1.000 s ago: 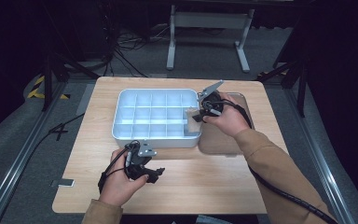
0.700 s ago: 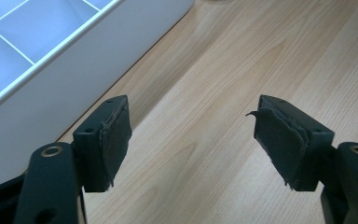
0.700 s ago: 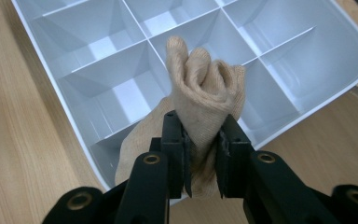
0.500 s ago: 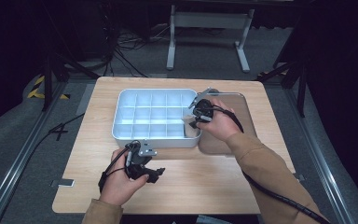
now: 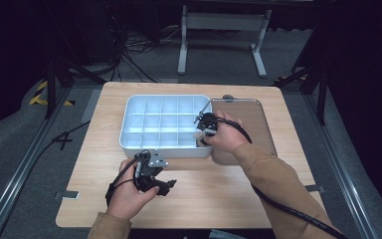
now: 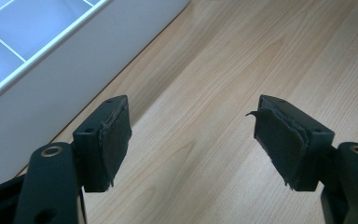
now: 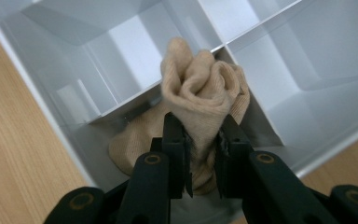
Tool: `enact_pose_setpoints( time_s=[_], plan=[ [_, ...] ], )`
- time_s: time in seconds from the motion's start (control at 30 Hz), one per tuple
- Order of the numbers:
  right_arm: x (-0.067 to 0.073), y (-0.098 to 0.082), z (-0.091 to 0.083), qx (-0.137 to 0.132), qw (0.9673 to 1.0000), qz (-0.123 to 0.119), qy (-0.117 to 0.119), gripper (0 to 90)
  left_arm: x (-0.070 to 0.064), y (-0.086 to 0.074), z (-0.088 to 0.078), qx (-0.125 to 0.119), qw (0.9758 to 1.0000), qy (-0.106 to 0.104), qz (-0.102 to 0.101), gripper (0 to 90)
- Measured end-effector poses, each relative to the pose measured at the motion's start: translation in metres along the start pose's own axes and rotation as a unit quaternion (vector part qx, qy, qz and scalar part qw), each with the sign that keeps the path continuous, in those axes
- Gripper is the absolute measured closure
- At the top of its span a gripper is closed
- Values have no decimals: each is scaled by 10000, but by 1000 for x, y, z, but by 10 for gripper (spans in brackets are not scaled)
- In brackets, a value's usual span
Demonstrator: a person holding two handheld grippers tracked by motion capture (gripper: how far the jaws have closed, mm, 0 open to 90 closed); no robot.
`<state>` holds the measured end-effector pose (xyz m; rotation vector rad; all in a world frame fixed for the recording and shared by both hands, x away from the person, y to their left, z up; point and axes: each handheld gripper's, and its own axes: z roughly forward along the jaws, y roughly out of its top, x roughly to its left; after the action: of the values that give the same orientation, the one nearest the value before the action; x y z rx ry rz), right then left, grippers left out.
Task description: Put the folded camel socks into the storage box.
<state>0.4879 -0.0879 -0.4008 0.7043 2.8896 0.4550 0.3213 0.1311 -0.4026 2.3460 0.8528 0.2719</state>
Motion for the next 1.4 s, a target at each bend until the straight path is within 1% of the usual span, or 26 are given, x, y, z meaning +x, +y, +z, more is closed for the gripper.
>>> enact_pose_setpoints(
  time_s=[0.03,0.17,0.27,0.33,0.37,0.43,0.47,0.53,0.57,0.6,0.63,0.67,0.73,0.77,0.8,0.83,0.9,0.93,0.97,1.07,1.17,1.23,1.33,1.4],
  plan=[
    [1,1,3,83,10000,-20,-25,764,0,0,0,-15,10000,19,-2,278],
    [-1,2,14,213,9998,-4,-5,763,0,-3,-2,-31,10000,17,-68,277],
    [-2,3,20,289,9996,43,-7,762,2,-4,-2,-9,10000,37,-38,277],
    [-2,3,21,277,9996,109,10,761,2,-4,-2,-1,10000,37,-22,278],
    [-2,3,21,274,9996,108,13,760,1,-4,-3,2,10000,44,-55,278],
    [-2,2,21,253,9996,82,32,756,1,-4,-3,-15,10000,54,-45,277],
    [-2,2,21,253,9996,82,32,756,1,-5,-3,-18,9999,54,-93,277],
    [-2,2,19,209,9998,39,33,744,2,-4,-3,2,10000,42,-25,278],
    [-2,1,19,167,9999,9,36,731,2,-4,-2,-1,10000,43,-26,277],
    [-3,0,18,135,9999,-32,59,717,2,-4,-2,-7,10000,37,-38,277],
    [-2,0,17,96,9999,-28,70,698,1,-3,-1,-21,10000,6,-95,277],
    [-2,0,15,47,9999,-6,93,678,2,-3,-1,1,10000,39,-50,278],
    [-2,-1,12,-28,9999,5,134,647,2,-2,-1,-6,10000,15,-70,277],
    [-2,-2,10,-93,9999,18,138,603,2,-1,0,-11,10000,13,-22,277],
    [-3,-2,7,-219,9997,29,124,585,2,-1,0,-17,10000,3,-44,277],
    [-4,-3,4,-316,9994,16,128,583,3,-1,0,-2,10000,9,-12,277],
    [-5,-5,-2,-437,9989,37,144,581,2,-1,1,-17,10000,-11,-57,277],
    [-5,-7,-5,-490,9987,33,128,579,3,0,1,-25,10000,-9,-44,277],
    [-6,-9,-10,-625,9979,51,144,578,3,0,1,-19,10000,24,-15,277],
    [-6,-12,-19,-829,9963,83,190,579,3,0,1,20,10000,19,-32,277],
    [-5,-17,-32,-1127,9933,108,247,578,4,0,1,-32,10000,20,-41,277],
    [-5,-20,-41,-1326,9907,110,277,576,3,-1,0,-35,10000,-4,-91,277],
    [-2,-26,-53,-1542,9876,-2,275,573,4,-1,-1,-46,10000,-6,-81,277],
    [0,-30,-61,-1676,9853,-19,322,569,4,-1,-1,-56,9999,15,-81,277]
  ],
)
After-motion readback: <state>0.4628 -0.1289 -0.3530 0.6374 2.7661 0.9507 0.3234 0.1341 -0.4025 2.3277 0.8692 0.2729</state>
